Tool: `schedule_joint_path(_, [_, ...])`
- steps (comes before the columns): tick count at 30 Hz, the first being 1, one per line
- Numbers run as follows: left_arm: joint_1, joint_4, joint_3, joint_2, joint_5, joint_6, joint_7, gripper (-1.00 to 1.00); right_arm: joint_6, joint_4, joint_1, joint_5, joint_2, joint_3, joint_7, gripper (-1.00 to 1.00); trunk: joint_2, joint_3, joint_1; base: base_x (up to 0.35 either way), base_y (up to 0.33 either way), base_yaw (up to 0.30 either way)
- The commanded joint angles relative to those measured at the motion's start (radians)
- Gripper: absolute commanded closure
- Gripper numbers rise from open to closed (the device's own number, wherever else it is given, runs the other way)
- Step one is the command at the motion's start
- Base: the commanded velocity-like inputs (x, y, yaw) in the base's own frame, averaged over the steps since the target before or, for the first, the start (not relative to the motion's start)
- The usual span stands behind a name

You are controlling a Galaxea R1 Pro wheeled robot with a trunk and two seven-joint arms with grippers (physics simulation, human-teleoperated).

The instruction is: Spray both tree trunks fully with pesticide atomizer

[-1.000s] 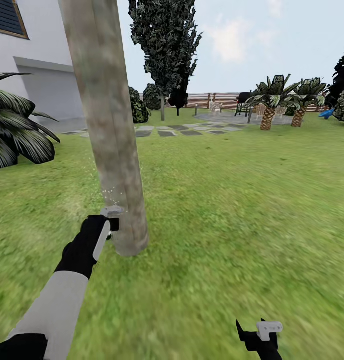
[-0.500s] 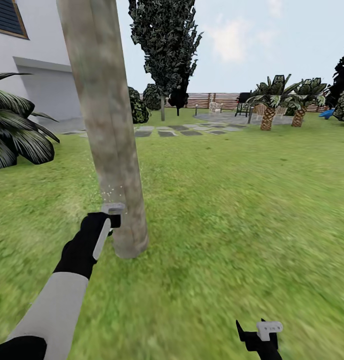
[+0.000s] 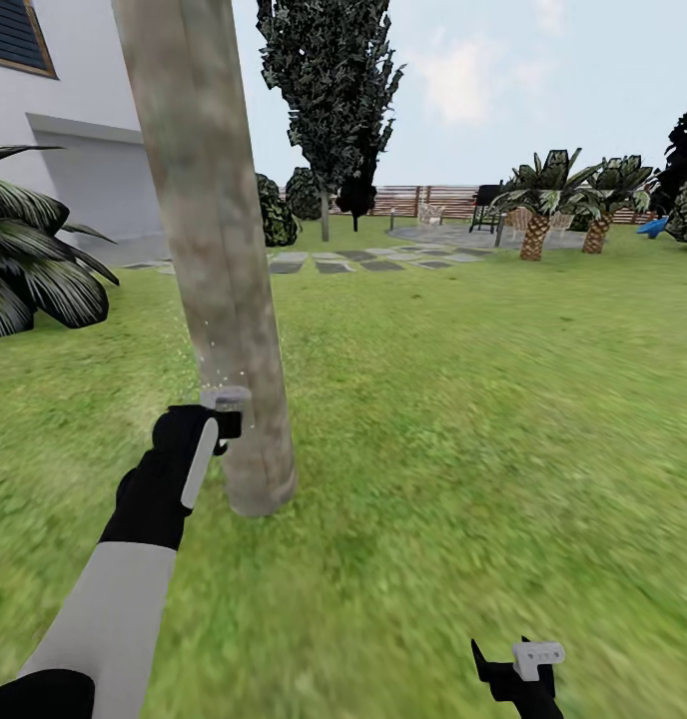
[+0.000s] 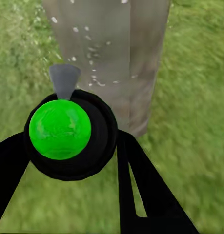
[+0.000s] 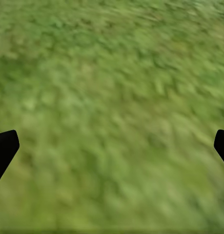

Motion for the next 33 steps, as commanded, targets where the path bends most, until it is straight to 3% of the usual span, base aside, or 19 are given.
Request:
schedule_joint_path(1, [0.0,0.0,0.004,0.008,0.0,0.0,0.0,1.0,0.0,0.0,0.0,0.0,0.0,0.0,0.0,-1.0,0.0,0.0,0.0,0.0,0.0,0.0])
schedule_joint_path(2, [0.0,0.001,0.017,0.053,0.002,0.001,-0.001,1.0,0.0,0.0,0.0,0.0,0.0,0.0,0.0,-1.0,0.0,0.0,0.0,0.0,0.0,0.0])
schedule_joint_path(3, [0.009,0.0,0.017,0.08,0.004,0.002,-0.001,1.0,0.0,0.0,0.0,0.0,0.0,0.0,0.0,-1.0,0.0,0.0,0.0,0.0,0.0,0.0])
schedule_joint_path(5, [0.014,-0.001,0.012,0.084,0.004,0.002,-0.001,1.0,0.0,0.0,0.0,0.0,0.0,0.0,0.0,-1.0,0.0,0.0,0.0,0.0,0.0,0.0])
schedule_joint_path(12, [0.004,-0.068,0.007,0.039,0.005,0.003,-0.002,1.0,0.0,0.0,0.0,0.0,0.0,0.0,0.0,-1.0,0.0,0.0,0.0,0.086,0.0,0.0])
schedule_joint_path(17, [0.002,-0.073,0.002,0.047,0.005,0.007,-0.002,1.0,0.0,0.0,0.0,0.0,0.0,0.0,0.0,-1.0,0.0,0.0,0.0,0.003,0.0,0.0])
schedule_joint_path(21, [0.002,-0.073,0.027,0.053,0.004,0.01,-0.002,1.0,0.0,0.0,0.0,0.0,0.0,0.0,0.0,-1.0,0.0,0.0,0.0,0.0,0.0,0.0])
schedule_joint_path(28, [0.002,-0.114,-0.025,-0.013,0.005,0.015,-0.006,1.0,0.0,0.0,0.0,0.0,0.0,0.0,0.0,-1.0,0.0,0.0,0.0,0.0,0.0,0.0])
schedule_joint_path(33, [0.012,-0.122,-0.016,0.0,0.004,0.017,-0.007,1.0,0.0,0.0,0.0,0.0,0.0,0.0,0.0,-1.0,0.0,0.0,0.0,0.0,0.0,0.0])
